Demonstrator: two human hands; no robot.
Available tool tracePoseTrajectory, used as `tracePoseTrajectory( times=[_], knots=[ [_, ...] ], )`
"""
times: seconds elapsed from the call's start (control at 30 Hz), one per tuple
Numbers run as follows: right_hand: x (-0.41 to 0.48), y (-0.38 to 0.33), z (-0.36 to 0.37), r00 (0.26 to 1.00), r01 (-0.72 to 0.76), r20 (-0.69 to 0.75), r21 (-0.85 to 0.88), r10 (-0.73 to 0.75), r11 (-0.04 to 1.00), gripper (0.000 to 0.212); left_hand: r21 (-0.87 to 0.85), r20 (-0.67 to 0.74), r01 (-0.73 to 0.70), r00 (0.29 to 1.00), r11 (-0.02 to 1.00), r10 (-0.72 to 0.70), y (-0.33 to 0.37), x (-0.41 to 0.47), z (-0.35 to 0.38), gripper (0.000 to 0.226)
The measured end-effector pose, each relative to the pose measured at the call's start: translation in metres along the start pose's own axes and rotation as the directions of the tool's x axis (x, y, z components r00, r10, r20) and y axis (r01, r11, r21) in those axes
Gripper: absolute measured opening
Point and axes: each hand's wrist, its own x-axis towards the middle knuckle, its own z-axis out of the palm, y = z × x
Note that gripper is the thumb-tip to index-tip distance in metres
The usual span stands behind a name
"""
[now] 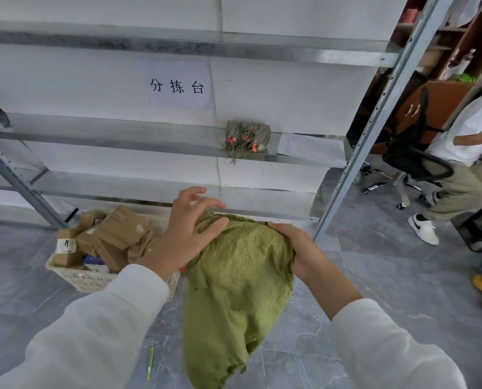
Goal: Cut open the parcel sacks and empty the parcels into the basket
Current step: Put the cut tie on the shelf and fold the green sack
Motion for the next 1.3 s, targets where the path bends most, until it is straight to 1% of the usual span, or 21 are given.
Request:
tracePoseTrajectory(
  times=[0.07,0.1,0.17,0.27,0.33,0.37,0.4,0.43,0.47,0.5,0.57,0.63,0.77,0.83,0.93,1.0,1.07,1.1,1.2,1.27,1.3],
  knots=[
    [-0.003,-0.003,-0.002,0.998,-0.053,0.029,0.012,0.053,0.998,0.032,0.278,0.082,-0.24,0.971,0.93,0.225,0.013,-0.005,0.012,0.06],
    [-0.004,-0.006,-0.004,0.996,-0.074,0.059,0.02,0.072,0.997,0.025,0.372,0.167,-0.301,0.952,0.878,0.255,0.017,-0.008,0.02,0.078],
    [-0.006,-0.01,-0.009,0.991,-0.097,0.096,0.016,0.095,0.995,0.02,0.435,0.29,-0.262,0.946,0.862,0.141,0.021,-0.015,0.036,0.104],
    [-0.012,-0.011,-0.013,0.99,-0.13,0.042,-0.089,0.134,0.988,0.038,0.341,0.42,-0.109,0.906,0.934,-0.047,0.012,-0.022,0.052,0.091],
    [-0.016,-0.009,-0.013,0.995,-0.065,-0.09,-0.264,0.042,0.962,0.044,0.187,0.524,0.004,0.845,0.982,-0.104,0.003,-0.022,0.054,0.07],
    [-0.018,-0.007,-0.012,0.983,0.033,-0.149,-0.449,-0.112,0.893,0.041,0.123,0.566,0.063,0.815,0.99,-0.122,0.0,-0.021,0.053,0.063],
    [-0.021,-0.006,-0.012,0.937,0.137,-0.143,-0.69,-0.318,0.711,0.035,0.081,0.6,0.111,0.789,0.991,-0.137,-0.002,-0.02,0.052,0.058],
    [-0.025,-0.004,-0.011,0.851,0.211,-0.036,-0.891,-0.524,0.402,0.027,0.052,0.625,0.151,0.766,0.987,-0.15,-0.002,-0.018,0.051,0.055],
    [-0.03,-0.003,-0.011,0.734,0.285,0.149,-0.953,-0.663,0.101,0.021,0.03,0.641,0.185,0.75,0.982,-0.161,-0.003,-0.016,0.049,0.051],
    [-0.033,-0.002,-0.01,0.625,0.39,0.335,-0.917,-0.705,-0.09,0.022,0.012,0.646,0.211,0.744,0.977,-0.168,-0.002,-0.013,0.046,0.049],
    [-0.038,0.0,-0.007,0.513,0.59,0.579,-0.774,-0.634,-0.23,0.037,-0.032,0.622,0.239,0.764,0.97,-0.168,-0.002,-0.005,0.038,0.043],
    [-0.041,0.004,0.0,0.517,0.602,0.642,-0.743,-0.567,-0.292,0.048,-0.056,0.595,0.23,0.789,0.972,-0.152,-0.001,0.003,0.03,0.037],
    [-0.036,0.006,0.009,0.718,0.413,0.482,-0.876,-0.503,-0.25,0.061,0.028,0.598,0.132,0.792,0.991,-0.123,0.012,0.009,0.025,0.031],
    [-0.03,0.005,0.009,0.804,0.384,0.376,-0.92,-0.46,-0.081,0.06,0.194,0.526,-0.004,0.845,0.981,-0.101,0.021,0.005,0.024,0.048],
    [-0.023,0.001,0.007,0.869,0.378,0.248,-0.892,-0.427,0.25,0.06,0.448,0.409,-0.257,0.911,0.856,0.06,0.028,-0.01,0.027,0.086],
    [-0.022,-0.003,0.006,0.911,0.35,0.2,-0.838,-0.361,0.419,0.058,0.502,0.404,-0.287,0.912,0.816,0.072,0.029,-0.023,0.035,0.11],
    [-0.02,-0.004,0.005,0.946,0.288,0.16,-0.808,-0.281,0.513,0.054,0.502,0.451,-0.248,0.892,0.829,-0.006,0.026,-0.03,0.043,0.118],
    [-0.018,-0.003,0.006,0.959,0.254,0.136,-0.804,-0.249,0.538,0.052,0.494,0.476,-0.233,0.879,0.838,-0.036,0.024,-0.029,0.046,0.111],
    [-0.017,-0.003,0.01,0.965,0.216,0.09,-0.805,-0.246,0.552,0.051,0.464,0.481,-0.233,0.877,0.855,-0.022,0.016,-0.015,0.05,0.061],
    [-0.02,-0.007,0.012,0.937,0.258,0.11,-0.86,-0.332,0.441,0.053,0.394,0.465,-0.18,0.885,0.901,-0.026,0.015,-0.003,0.051,0.034],
    [-0.023,-0.009,0.011,0.904,0.286,0.154,-0.911,-0.399,0.297,0.05,0.354,0.464,-0.141,0.885,0.924,-0.043,0.016,0.002,0.051,0.025]
  ],
)
